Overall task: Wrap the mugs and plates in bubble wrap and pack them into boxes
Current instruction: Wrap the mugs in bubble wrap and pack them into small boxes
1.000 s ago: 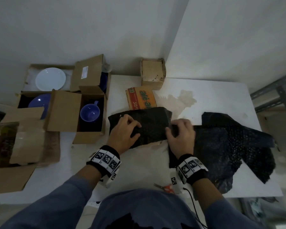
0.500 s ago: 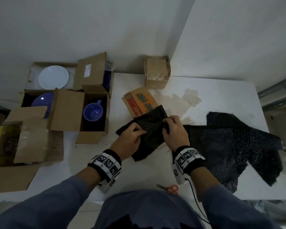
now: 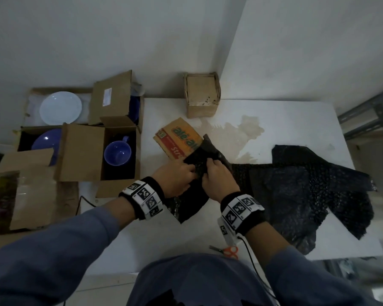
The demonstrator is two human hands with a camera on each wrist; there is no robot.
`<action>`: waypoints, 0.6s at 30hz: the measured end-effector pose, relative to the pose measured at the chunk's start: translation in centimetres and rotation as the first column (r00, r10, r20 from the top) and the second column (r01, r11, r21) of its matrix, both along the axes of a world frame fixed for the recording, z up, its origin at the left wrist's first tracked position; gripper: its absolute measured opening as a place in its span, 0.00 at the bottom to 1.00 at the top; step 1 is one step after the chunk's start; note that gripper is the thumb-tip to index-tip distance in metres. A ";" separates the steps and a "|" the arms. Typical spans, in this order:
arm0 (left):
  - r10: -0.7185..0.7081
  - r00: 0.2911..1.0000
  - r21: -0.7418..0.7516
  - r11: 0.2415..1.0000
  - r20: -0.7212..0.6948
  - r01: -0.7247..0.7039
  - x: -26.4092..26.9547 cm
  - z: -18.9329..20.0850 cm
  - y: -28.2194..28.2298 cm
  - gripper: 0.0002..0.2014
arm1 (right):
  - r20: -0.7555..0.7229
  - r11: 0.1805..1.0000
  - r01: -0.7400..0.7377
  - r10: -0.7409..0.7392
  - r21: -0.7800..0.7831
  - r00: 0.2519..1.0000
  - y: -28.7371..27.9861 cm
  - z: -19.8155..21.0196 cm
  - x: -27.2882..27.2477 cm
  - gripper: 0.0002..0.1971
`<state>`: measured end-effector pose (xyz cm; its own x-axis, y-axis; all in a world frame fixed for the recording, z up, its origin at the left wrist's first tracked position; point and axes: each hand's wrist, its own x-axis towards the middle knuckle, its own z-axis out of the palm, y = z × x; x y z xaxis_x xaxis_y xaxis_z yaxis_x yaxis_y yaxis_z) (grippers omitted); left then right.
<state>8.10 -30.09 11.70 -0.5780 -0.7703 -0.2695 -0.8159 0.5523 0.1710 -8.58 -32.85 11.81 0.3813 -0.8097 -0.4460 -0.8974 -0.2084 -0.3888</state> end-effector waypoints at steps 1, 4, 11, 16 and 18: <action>-0.002 1.000 0.001 1.000 0.027 0.002 -0.3 0.0 0.1 0.14 | -0.005 0.999 0.018 -0.018 0.033 1.000 -0.1 -0.1 0.4 0.18; 0.016 0.997 0.003 1.000 0.079 -0.016 -0.8 -0.5 0.5 0.15 | -0.046 0.996 0.052 -0.048 0.076 0.998 -0.6 -0.5 1.2 0.06; -0.014 0.998 -0.074 0.997 0.059 0.018 -0.8 -1.7 1.3 0.14 | -0.061 0.997 0.049 -0.045 0.055 0.997 -1.0 -0.5 0.5 0.06; 0.111 0.994 -0.015 0.994 0.011 -0.111 -2.9 -2.1 3.4 0.16 | -0.018 0.996 -0.092 0.092 0.012 0.996 -0.5 -0.3 -0.2 0.20; 0.230 0.969 0.101 0.970 -0.093 -0.221 -3.5 -1.4 3.7 0.18 | -0.019 0.986 -0.164 0.164 -0.019 0.986 -0.5 -0.2 -0.6 0.23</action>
